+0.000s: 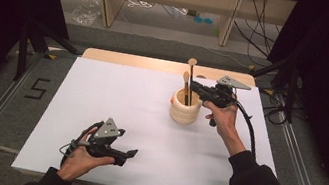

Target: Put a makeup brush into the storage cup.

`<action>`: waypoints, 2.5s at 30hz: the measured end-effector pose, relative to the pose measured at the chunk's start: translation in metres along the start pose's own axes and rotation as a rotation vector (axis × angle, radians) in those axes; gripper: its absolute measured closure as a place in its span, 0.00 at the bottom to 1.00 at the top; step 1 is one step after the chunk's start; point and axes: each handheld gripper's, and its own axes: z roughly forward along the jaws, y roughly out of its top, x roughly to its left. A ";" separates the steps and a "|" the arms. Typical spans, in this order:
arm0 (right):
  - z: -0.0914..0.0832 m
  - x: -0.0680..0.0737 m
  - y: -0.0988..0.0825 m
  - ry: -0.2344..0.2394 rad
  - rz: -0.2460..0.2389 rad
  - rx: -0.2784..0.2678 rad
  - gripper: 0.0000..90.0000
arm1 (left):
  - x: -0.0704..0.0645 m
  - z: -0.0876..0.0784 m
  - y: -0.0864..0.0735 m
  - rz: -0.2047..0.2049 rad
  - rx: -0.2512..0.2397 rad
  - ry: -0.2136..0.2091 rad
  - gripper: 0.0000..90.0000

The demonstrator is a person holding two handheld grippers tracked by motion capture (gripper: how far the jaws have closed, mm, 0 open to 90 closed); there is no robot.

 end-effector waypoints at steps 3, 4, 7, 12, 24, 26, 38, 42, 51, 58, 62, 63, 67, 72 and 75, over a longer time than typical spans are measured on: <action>0.000 -0.003 -0.003 -0.001 0.021 -0.002 0.92 | -0.001 0.000 0.000 -0.007 -0.001 0.001 0.21; 0.001 -0.004 -0.005 0.001 0.018 -0.015 0.92 | -0.001 0.000 0.000 -0.006 -0.001 0.001 0.21; 0.000 -0.006 -0.006 0.002 0.042 -0.018 0.92 | 0.000 0.000 0.000 -0.004 0.000 0.000 0.21; 0.001 -0.005 -0.008 0.001 0.044 -0.001 0.92 | 0.000 0.000 0.000 -0.001 0.000 -0.001 0.21; 0.007 -0.005 -0.016 -0.001 0.034 0.025 0.92 | 0.000 0.000 0.000 0.001 -0.001 -0.001 0.21; 0.008 -0.004 -0.017 0.002 0.032 0.026 0.92 | 0.000 0.000 0.000 0.000 0.001 -0.004 0.21; 0.007 -0.005 -0.015 -0.036 0.027 0.040 0.68 | 0.001 -0.002 0.000 0.013 0.018 -0.003 0.21; 0.004 -0.006 -0.012 -0.056 0.045 0.029 0.63 | 0.001 -0.002 0.001 0.013 0.019 -0.003 0.21; -0.002 -0.005 -0.007 -0.096 0.061 0.023 0.45 | 0.001 -0.002 0.000 0.014 0.020 -0.001 0.21; -0.007 -0.001 -0.002 -0.124 0.024 0.028 0.39 | 0.001 -0.002 0.000 0.012 0.018 -0.002 0.21; -0.010 0.002 -0.001 -0.133 0.002 0.040 0.36 | -0.001 0.000 -0.001 -0.005 0.001 0.000 0.21; -0.010 0.002 -0.001 -0.133 0.002 0.040 0.36 | -0.001 0.000 -0.001 -0.005 0.001 0.000 0.21; -0.013 0.006 0.002 -0.140 -0.023 0.047 0.33 | 0.000 -0.001 0.000 0.002 0.007 0.001 0.21; -0.018 0.012 0.004 -0.147 -0.040 0.057 0.30 | 0.000 -0.002 0.000 -0.001 0.008 -0.002 0.21; -0.020 0.014 0.003 -0.140 -0.052 0.047 0.29 | 0.001 -0.003 0.000 0.012 0.018 -0.001 0.21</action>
